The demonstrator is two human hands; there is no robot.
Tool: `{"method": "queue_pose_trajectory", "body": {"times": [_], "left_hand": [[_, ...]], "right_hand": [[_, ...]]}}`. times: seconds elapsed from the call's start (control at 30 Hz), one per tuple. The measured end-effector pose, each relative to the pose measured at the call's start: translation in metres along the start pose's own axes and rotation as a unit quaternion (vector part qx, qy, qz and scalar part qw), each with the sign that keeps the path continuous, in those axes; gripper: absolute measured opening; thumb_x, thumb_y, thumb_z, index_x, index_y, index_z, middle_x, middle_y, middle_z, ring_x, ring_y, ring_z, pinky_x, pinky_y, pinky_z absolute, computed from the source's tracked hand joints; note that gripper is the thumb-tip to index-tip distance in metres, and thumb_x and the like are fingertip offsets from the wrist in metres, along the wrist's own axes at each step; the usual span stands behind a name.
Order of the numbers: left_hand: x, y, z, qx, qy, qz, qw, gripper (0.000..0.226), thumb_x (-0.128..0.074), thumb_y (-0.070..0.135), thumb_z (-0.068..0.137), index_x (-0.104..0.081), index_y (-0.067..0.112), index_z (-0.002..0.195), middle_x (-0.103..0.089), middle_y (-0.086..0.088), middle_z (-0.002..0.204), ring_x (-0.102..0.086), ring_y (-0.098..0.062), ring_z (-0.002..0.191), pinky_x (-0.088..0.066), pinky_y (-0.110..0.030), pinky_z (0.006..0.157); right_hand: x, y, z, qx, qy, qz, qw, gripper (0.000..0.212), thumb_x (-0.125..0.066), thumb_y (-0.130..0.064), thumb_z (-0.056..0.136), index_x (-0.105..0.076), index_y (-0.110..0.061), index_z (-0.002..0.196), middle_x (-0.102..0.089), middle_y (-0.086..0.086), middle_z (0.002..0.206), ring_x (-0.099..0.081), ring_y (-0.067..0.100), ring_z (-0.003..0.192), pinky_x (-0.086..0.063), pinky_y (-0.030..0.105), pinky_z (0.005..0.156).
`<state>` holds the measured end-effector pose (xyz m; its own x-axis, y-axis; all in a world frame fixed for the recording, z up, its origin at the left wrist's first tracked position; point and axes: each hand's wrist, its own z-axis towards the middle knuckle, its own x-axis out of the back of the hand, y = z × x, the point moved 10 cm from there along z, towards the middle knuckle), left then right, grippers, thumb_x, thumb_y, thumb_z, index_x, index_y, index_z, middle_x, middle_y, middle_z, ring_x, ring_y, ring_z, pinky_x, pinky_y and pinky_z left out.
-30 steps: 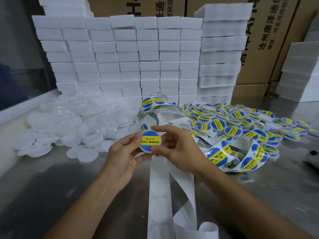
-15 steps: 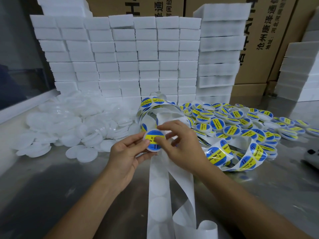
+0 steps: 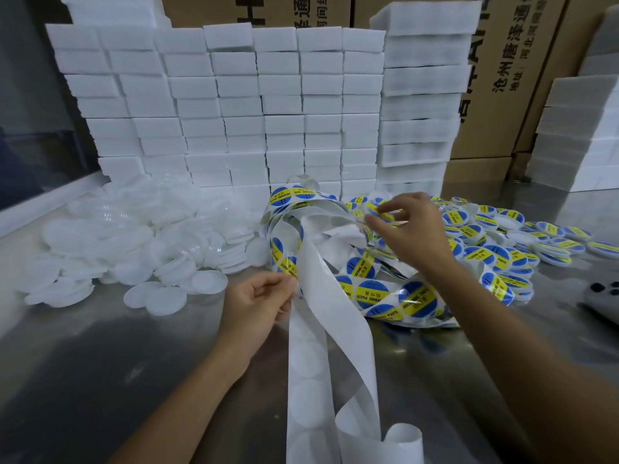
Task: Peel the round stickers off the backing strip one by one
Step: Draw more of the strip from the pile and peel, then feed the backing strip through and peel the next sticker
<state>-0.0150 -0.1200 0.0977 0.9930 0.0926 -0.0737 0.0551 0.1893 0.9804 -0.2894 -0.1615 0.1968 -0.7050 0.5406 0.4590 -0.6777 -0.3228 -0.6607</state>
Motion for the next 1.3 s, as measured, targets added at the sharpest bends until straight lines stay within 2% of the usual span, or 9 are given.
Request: {"method": "queue_pose_trajectory", "body": {"times": [0.13,0.33,0.47,0.57,0.67,0.83,1.0,1.2,1.3], "left_hand": [[0.004,-0.012,0.006,0.024,0.008,-0.001,1.000,0.007,-0.069,0.012,0.087,-0.073,0.011,0.082,-0.067,-0.010,0.067,-0.056,-0.014,0.059,-0.051,-0.025,0.055],[0.002,-0.016,0.009,0.004,-0.008,0.065,0.998,0.010,-0.073,0.024,0.084,-0.075,0.016,0.079,-0.070,-0.005,0.067,-0.062,-0.008,0.059,-0.051,-0.019,0.058],[0.004,-0.018,0.011,0.002,-0.001,0.079,0.997,0.009,-0.074,0.023,0.084,-0.075,0.016,0.079,-0.071,-0.003,0.065,-0.063,-0.007,0.059,-0.050,-0.017,0.057],[0.004,-0.018,0.011,0.000,-0.001,0.077,0.997,0.009,-0.073,0.022,0.084,-0.075,0.015,0.079,-0.070,-0.003,0.065,-0.063,-0.007,0.058,-0.050,-0.017,0.056],[0.002,-0.017,0.010,-0.002,-0.006,0.076,0.997,0.010,-0.073,0.022,0.085,-0.074,0.015,0.079,-0.069,-0.003,0.063,-0.062,-0.007,0.057,-0.049,-0.016,0.056],[-0.005,-0.015,0.009,-0.013,-0.030,0.089,0.995,0.004,-0.073,0.022,0.085,-0.075,0.024,0.082,-0.071,-0.004,0.070,-0.065,-0.011,0.066,-0.053,-0.024,0.064],[-0.024,-0.001,0.001,-0.078,-0.099,0.106,0.986,0.037,-0.073,0.036,0.076,-0.066,0.048,0.111,-0.064,0.004,0.076,-0.058,-0.016,0.066,-0.055,-0.034,0.072],[-0.032,0.007,-0.005,-0.129,-0.139,0.179,0.965,0.046,-0.072,0.034,0.081,-0.061,0.044,0.125,-0.062,0.006,0.083,-0.054,-0.005,0.066,-0.046,-0.015,0.066],[-0.029,0.006,-0.005,-0.101,-0.124,0.141,0.977,0.040,-0.071,0.036,0.075,-0.066,0.040,0.115,-0.066,0.006,0.085,-0.063,-0.016,0.075,-0.052,-0.022,0.074]], "right_hand": [[-0.004,0.034,0.034,-0.018,-0.001,-0.105,0.994,0.028,-0.072,-0.036,0.087,-0.072,-0.011,0.098,-0.071,0.006,0.101,-0.063,0.019,0.078,-0.047,0.032,0.068],[-0.011,0.061,0.061,-0.005,0.010,-0.216,0.976,0.022,-0.064,-0.028,0.093,-0.069,-0.009,0.102,-0.065,0.013,0.107,-0.061,0.030,0.091,-0.044,0.033,0.070],[-0.034,0.086,0.071,-0.071,-0.112,-0.251,0.959,0.024,-0.051,-0.014,0.097,-0.069,-0.003,0.109,-0.068,0.021,0.107,-0.063,0.036,0.091,-0.051,0.037,0.075],[-0.048,0.084,0.067,-0.087,-0.192,-0.237,0.948,0.034,-0.039,-0.020,0.102,-0.060,0.002,0.118,-0.064,0.024,0.114,-0.058,0.033,0.089,-0.047,0.036,0.074],[-0.042,0.061,0.061,-0.077,-0.150,-0.211,0.963,0.037,-0.046,-0.029,0.101,-0.060,-0.007,0.128,-0.064,0.018,0.122,-0.062,0.033,0.096,-0.049,0.039,0.080],[-0.040,-0.011,0.021,-0.028,-0.071,-0.019,0.997,0.032,-0.055,-0.045,0.096,-0.068,-0.018,0.108,-0.074,0.004,0.091,-0.066,0.020,0.082,-0.051,0.033,0.073],[-0.062,-0.064,-0.032,0.006,-0.102,0.027,0.994,0.051,-0.056,-0.069,0.082,-0.055,-0.031,0.116,-0.067,-0.009,0.078,-0.064,0.012,0.081,-0.051,0.034,0.070],[-0.094,-0.053,-0.047,-0.050,-0.202,0.099,0.973,0.040,-0.063,-0.011,0.089,-0.059,-0.026,0.125,-0.064,-0.002,0.118,-0.062,0.007,0.102,-0.052,0.019,0.069],[-0.092,-0.054,-0.053,-0.031,-0.208,0.114,0.971,0.047,-0.056,0.000,0.090,-0.059,-0.025,0.130,-0.060,-0.003,0.126,-0.060,0.003,0.096,-0.047,0.012,0.072]]}}
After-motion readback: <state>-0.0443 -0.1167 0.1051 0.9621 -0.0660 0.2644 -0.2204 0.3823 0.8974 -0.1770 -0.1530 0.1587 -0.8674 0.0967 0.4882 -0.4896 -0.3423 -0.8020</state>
